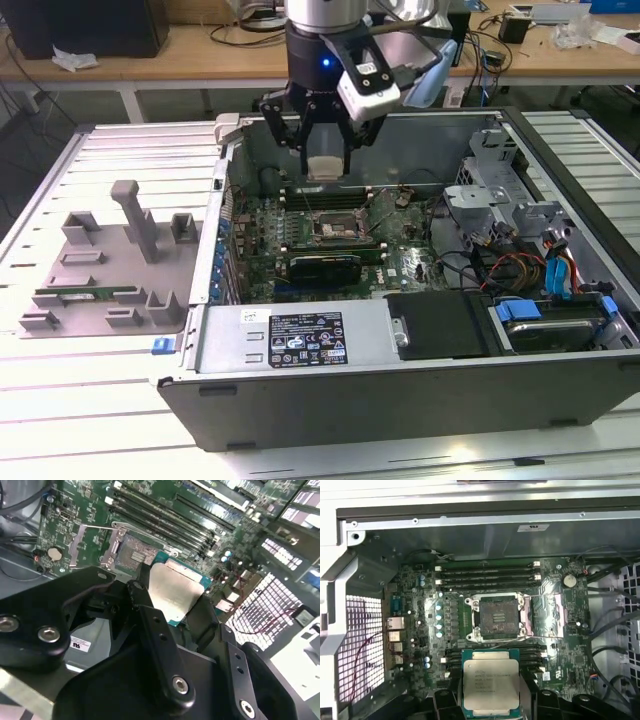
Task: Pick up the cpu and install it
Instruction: 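Pick up the cpu and move it towards the insertion slot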
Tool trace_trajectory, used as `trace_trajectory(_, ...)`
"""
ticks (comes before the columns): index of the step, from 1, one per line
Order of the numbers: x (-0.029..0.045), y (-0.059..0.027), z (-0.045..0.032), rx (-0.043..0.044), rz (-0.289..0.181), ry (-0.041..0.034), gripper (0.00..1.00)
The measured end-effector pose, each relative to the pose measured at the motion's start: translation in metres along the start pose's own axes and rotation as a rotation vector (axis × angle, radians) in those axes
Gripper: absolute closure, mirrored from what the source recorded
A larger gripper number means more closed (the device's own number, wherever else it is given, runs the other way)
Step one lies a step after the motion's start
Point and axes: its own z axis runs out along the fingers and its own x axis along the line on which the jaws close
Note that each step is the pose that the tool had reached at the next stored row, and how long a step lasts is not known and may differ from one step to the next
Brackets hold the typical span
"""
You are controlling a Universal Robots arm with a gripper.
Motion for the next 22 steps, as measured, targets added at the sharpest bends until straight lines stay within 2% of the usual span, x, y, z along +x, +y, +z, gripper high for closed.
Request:
trace_trajectory(7,-0.0017,0.0073,0.0164,-0.0002,-0.01,0.0005,0.46)
trace_trajectory(16,-0.0042,0.0242,0.0403,-0.0008,-0.05,0.0024,0.46)
trace_trajectory(20,-0.0084,0.0299,0.049,-0.0009,-0.054,0.0027,0.46)
trace_trajectory(22,-0.0138,0.0328,0.0555,-0.001,-0.056,0.0028,0.46)
